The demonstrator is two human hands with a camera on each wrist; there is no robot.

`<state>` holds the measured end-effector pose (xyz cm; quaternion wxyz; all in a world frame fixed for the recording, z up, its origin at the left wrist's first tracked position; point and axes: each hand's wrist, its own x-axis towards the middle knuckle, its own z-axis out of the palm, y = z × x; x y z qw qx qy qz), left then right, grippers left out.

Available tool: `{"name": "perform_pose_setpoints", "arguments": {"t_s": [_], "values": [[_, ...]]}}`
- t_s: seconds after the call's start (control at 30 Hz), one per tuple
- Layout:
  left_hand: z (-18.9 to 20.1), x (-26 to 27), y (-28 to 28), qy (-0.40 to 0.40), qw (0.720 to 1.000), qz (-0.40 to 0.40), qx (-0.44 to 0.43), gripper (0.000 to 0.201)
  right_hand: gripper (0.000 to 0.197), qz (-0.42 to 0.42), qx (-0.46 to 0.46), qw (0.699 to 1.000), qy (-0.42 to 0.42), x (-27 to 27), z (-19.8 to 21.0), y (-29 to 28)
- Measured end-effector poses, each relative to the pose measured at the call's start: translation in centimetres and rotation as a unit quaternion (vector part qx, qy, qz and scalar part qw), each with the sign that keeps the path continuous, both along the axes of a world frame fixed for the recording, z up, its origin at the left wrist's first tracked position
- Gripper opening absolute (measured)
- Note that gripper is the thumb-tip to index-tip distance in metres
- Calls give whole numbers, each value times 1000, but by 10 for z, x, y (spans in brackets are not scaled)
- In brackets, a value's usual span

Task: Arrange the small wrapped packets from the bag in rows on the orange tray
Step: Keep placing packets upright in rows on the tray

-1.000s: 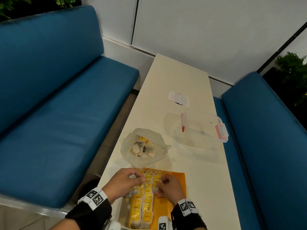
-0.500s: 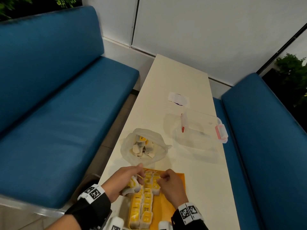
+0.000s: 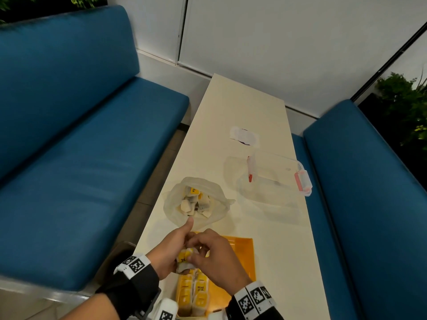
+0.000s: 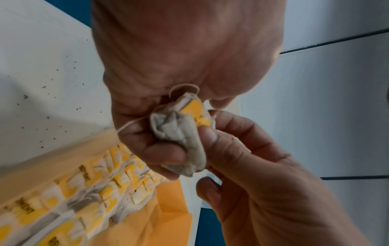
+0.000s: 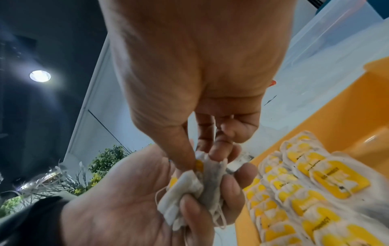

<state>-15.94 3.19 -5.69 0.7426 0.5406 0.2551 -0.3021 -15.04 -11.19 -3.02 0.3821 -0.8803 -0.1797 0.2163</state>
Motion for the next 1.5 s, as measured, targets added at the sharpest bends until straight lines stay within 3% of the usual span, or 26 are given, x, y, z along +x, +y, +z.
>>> {"name": "perform_pose_setpoints", "arguments": {"t_s": [0.13,0.33,0.6,0.93,1.2,1.5], "values": [[-3,-3,3,-1,998,-9,-61,67,12,-52,24,998,16,4,-3,-4],[-7,-12,11,-53,989,-26,-139,49,12,-157,68,985,22,14,-12,-14],[-14,-18,12,-113,989,-37,-93,47,10,-211,99,971,44,13,-11,-20],[-27,-24,14,-93,994,-34,-41,39,9,-211,199,954,74,20,9,-31],[-35,-24,20,-85,996,-17,-19,34,7,-213,124,966,73,30,5,-54],[-36,-22,21,-84,996,-16,5,33,9,-215,35,964,150,24,-39,-69]]}}
